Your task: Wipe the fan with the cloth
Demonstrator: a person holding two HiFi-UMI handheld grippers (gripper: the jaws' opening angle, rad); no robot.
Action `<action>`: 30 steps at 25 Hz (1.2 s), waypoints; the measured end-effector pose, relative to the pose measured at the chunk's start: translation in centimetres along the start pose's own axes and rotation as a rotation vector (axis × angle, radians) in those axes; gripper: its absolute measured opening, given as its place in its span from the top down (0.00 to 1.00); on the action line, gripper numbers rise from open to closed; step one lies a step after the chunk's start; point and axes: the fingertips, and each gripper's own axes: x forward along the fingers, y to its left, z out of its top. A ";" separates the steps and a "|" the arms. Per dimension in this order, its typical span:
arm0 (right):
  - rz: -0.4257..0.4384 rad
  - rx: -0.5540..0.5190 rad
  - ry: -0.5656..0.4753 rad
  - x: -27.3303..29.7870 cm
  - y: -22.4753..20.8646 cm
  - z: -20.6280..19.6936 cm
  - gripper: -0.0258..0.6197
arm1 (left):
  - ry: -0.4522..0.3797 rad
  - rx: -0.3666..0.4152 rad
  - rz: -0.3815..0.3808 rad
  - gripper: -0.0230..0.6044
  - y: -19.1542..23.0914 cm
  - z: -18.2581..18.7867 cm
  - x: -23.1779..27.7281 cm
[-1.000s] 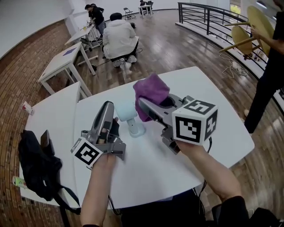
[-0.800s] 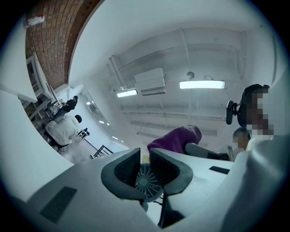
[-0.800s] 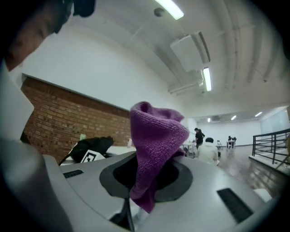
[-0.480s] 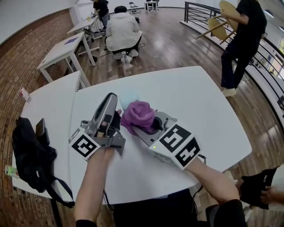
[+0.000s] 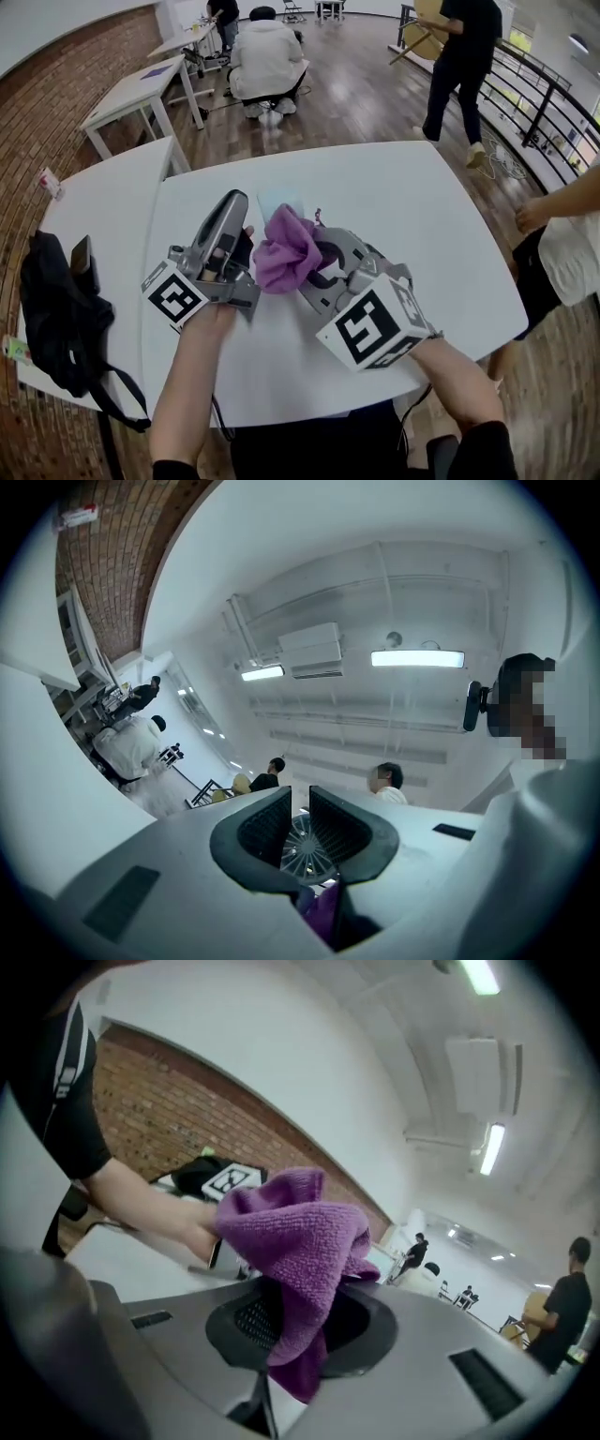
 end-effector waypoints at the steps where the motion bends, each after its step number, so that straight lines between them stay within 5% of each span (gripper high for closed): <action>1: 0.018 -0.016 0.064 0.9 0.7 -1.7 0.85 | 0.001 0.000 0.001 0.86 0.0 0.0 0.0; 6: 0.119 -0.036 0.312 3.2 3.2 -7.9 0.85 | 0.011 0.020 -0.003 0.86 -0.3 -0.2 0.1; 12: 0.211 -0.018 0.390 1.3 4.2 -9.1 0.85 | 0.038 0.149 -0.006 0.86 -1.6 0.7 0.4; 15: 0.141 0.202 0.259 -0.8 0.0 -7.1 0.85 | 0.046 0.300 -0.014 0.86 -3.8 1.8 1.3; 18: 0.034 0.563 -0.082 -3.3 -7.3 -2.6 0.85 | 0.078 0.448 0.010 0.86 -5.5 2.1 2.4; 21: 0.057 0.878 -0.378 -4.3 -11.6 0.4 0.85 | 0.109 0.509 0.043 0.86 -5.8 1.3 3.2; 25: 0.133 1.085 -0.352 -0.8 -10.3 -1.6 0.85 | 0.194 0.547 0.077 0.86 -5.3 -0.8 3.6; 30: 0.176 1.091 -0.139 2.4 -7.9 -5.4 0.85 | 0.231 0.602 0.059 0.86 -5.0 -1.5 4.7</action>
